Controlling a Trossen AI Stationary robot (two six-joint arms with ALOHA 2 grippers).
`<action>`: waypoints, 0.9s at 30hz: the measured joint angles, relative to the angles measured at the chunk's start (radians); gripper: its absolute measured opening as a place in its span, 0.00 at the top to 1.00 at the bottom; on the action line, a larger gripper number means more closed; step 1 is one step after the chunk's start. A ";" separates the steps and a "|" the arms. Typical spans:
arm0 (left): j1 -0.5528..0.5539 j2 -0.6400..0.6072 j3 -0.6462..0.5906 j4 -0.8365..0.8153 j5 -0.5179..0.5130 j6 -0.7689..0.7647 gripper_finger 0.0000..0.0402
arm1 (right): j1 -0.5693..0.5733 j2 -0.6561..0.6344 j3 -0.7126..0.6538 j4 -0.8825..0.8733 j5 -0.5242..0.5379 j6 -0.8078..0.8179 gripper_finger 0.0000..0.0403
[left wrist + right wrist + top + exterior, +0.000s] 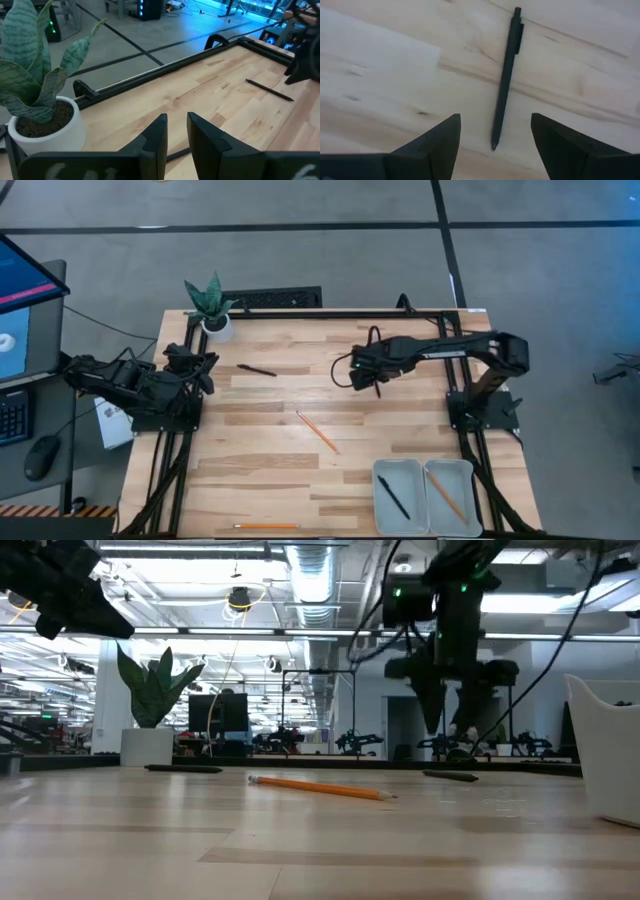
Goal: Sort pens & pencils
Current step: Put the top right black pen into the bottom left gray bin
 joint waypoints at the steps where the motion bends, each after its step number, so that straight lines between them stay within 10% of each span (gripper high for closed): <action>1: 0.000 0.000 0.000 0.000 0.000 0.000 0.84 | -0.004 0.018 0.001 0.006 -0.001 -0.014 0.34; 27: 0.000 0.000 0.000 0.000 0.001 0.000 0.84 | -0.043 0.201 0.001 0.098 -0.137 -0.085 0.35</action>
